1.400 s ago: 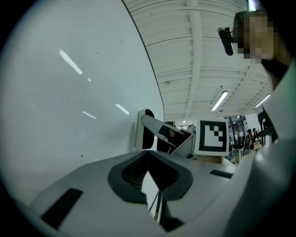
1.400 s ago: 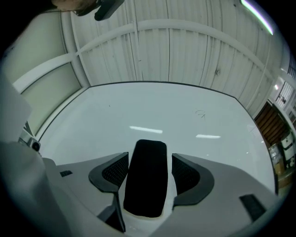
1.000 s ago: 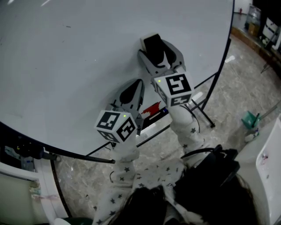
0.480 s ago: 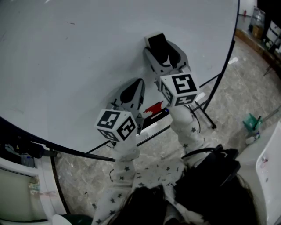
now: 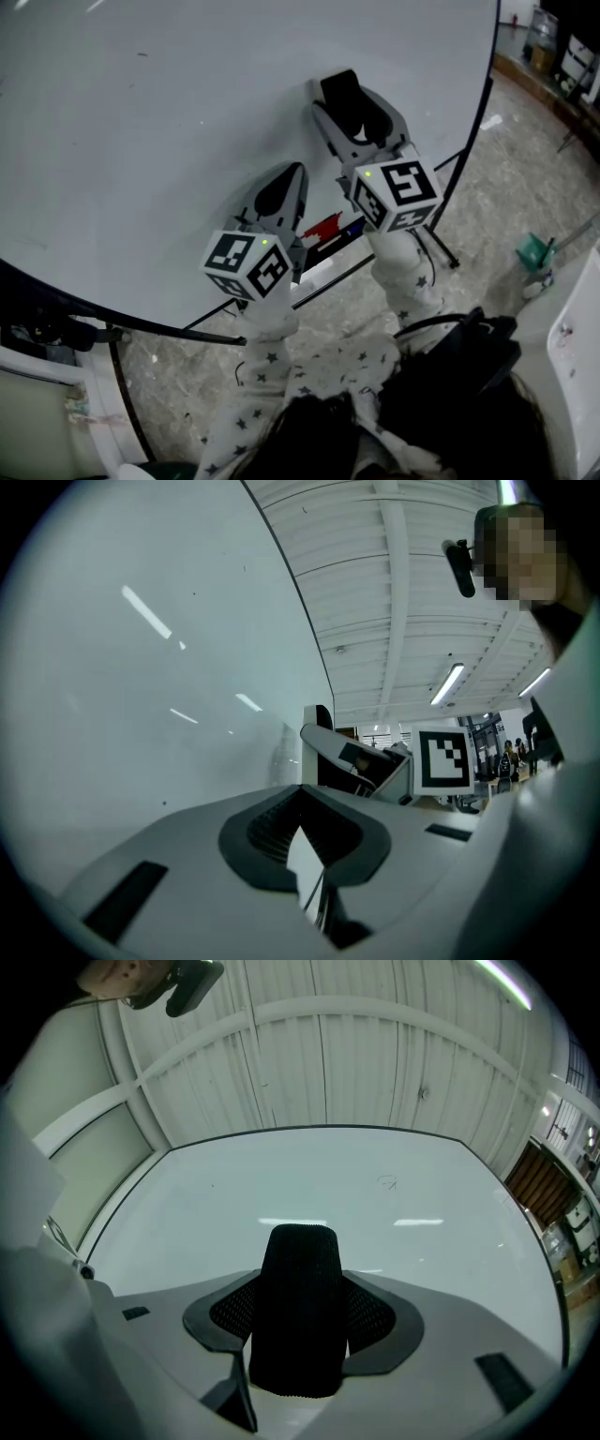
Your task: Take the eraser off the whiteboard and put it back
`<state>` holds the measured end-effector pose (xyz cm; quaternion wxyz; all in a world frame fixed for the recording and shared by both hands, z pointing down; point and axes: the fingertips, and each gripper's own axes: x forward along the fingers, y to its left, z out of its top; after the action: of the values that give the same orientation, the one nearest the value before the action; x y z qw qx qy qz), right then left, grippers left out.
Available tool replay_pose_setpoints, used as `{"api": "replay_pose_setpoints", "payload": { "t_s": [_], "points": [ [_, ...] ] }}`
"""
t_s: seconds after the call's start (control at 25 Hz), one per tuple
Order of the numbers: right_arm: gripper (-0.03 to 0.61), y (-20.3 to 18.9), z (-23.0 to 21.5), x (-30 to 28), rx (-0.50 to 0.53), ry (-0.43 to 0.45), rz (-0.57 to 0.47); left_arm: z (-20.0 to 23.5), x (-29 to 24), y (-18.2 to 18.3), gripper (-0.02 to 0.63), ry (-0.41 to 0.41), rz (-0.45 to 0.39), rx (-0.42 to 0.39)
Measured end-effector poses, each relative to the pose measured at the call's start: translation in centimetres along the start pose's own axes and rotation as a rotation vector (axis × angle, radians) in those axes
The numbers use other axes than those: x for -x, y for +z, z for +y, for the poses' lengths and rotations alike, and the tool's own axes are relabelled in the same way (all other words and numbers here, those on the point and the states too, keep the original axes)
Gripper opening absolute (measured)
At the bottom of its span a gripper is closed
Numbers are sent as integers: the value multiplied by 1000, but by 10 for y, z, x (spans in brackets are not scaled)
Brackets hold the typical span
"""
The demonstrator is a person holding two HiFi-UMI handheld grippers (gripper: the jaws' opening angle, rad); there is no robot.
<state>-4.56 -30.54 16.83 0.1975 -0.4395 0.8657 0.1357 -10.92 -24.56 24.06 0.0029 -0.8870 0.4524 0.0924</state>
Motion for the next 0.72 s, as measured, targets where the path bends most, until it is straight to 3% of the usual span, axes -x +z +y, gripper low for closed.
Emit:
{"api": "replay_pose_setpoints", "payload": {
  "t_s": [0.2,0.44,0.72],
  "points": [
    [258,-7,-1,4,-11,-5,30,7,-10,2,2,-28,-5,20],
    [258,21,-28,61,-18,-27,28,-53,-27,0,2,-75,8,13],
    [258,19,-32,72,-22,-38,46,-57,-41,-7,2,-99,43,14]
  ]
}}
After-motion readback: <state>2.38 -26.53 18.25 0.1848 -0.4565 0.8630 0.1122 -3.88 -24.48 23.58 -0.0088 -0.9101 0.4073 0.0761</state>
